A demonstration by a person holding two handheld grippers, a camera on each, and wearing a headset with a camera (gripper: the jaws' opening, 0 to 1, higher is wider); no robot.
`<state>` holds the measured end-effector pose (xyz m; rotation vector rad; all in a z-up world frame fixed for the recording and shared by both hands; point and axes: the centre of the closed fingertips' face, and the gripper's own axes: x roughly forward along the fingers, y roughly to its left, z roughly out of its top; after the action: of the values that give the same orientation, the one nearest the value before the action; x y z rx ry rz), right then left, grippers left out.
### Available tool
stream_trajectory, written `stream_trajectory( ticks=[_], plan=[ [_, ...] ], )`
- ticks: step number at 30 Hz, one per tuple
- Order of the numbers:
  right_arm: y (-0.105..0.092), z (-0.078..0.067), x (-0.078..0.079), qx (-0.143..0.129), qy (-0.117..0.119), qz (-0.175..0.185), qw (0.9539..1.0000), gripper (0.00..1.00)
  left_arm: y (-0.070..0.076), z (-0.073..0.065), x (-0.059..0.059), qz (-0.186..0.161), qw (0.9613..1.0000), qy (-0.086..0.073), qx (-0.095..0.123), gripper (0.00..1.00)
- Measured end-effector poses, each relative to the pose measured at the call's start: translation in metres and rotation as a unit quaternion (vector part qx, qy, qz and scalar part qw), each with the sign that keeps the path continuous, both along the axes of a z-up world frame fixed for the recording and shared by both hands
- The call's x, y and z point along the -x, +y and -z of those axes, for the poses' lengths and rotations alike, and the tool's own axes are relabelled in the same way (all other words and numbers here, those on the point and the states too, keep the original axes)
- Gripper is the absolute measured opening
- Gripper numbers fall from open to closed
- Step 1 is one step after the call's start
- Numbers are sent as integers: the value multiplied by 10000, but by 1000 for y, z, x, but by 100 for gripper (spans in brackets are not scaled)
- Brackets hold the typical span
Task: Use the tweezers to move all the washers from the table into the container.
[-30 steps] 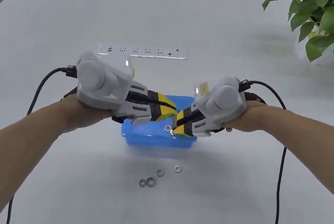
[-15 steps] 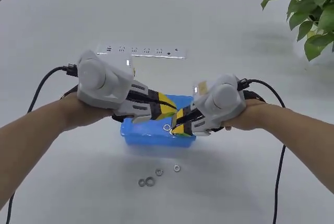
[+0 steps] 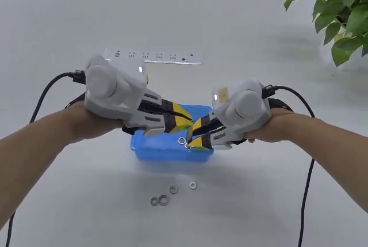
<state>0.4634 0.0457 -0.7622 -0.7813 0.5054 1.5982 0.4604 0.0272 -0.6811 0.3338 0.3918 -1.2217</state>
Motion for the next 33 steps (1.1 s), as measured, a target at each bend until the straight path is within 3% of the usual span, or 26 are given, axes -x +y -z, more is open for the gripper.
stream_trajectory(
  ticks=[15, 33],
  plan=[
    [-5, -18, -1, -206, 144, 336, 9991, 26, 0, 0, 1, -5, 10000, -7, -61, 4],
    [-31, -39, 0, -394, 98, 1008, 9941, 48, -3, -11, 2, 19, 10000, -48, -66, 4]
  ],
)
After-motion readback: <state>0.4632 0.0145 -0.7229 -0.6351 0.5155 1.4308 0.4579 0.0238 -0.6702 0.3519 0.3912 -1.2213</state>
